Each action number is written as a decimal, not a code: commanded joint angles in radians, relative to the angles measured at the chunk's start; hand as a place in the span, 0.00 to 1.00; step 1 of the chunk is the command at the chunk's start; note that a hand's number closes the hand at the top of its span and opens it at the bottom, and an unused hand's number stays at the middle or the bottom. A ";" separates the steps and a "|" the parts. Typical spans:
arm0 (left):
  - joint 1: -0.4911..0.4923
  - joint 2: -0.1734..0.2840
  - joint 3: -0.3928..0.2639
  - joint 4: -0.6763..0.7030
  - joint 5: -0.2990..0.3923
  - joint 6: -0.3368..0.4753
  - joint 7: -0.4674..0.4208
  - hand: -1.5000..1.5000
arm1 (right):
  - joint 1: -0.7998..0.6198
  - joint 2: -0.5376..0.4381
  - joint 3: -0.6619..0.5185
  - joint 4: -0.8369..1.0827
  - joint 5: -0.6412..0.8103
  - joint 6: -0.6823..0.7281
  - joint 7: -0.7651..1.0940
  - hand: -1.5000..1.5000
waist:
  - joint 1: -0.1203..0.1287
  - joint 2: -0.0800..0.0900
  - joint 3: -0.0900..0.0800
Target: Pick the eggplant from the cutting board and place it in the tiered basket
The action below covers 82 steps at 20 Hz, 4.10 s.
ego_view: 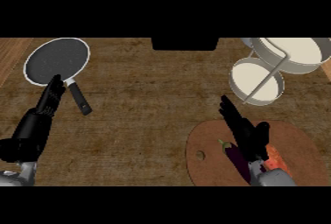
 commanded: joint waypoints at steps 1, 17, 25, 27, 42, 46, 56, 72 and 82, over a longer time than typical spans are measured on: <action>-0.025 -0.027 0.030 0.020 0.038 -0.026 0.035 0.50 | -0.024 -0.003 0.043 -0.066 0.017 0.073 -0.036 1.00 | -0.001 0.019 0.014; 0.040 -0.064 0.072 0.074 0.190 -0.126 0.155 0.50 | 0.143 -0.350 0.119 -0.580 0.442 0.055 -0.083 0.00 | -0.016 0.012 0.013; 0.024 -0.076 0.069 0.110 0.196 -0.150 0.150 0.50 | -0.006 -0.695 0.110 -0.718 0.619 0.363 0.200 0.00 | -0.015 0.014 0.007; 0.017 -0.061 0.068 0.084 0.196 -0.152 0.177 0.50 | -0.011 -0.758 0.165 -0.744 0.623 0.482 0.275 0.00 | -0.004 0.013 0.006; 0.037 -0.139 0.099 0.048 0.129 -0.155 0.209 0.50 | -0.052 -0.406 0.431 -0.827 0.786 0.701 0.783 0.00 | 0.003 0.018 0.014; 0.005 -0.135 0.134 0.081 0.123 -0.199 0.213 0.50 | -0.027 -0.378 0.427 -0.717 0.880 0.676 0.727 0.00 | 0.001 0.019 0.014; 0.015 -0.196 0.143 0.063 0.043 -0.191 0.226 0.50 | -0.015 -0.372 0.337 -0.457 1.066 0.504 0.419 0.00 | 0.003 0.020 0.014; -0.012 -0.240 0.208 0.077 0.024 -0.244 0.264 0.50 | 0.010 -0.370 0.332 -0.274 1.221 0.566 0.239 1.00 | 0.003 0.020 0.014; -0.034 -0.256 0.236 0.080 0.005 -0.266 0.288 0.50 | 0.091 -0.352 0.364 -0.419 1.388 0.412 0.198 1.00 | -0.008 0.018 0.014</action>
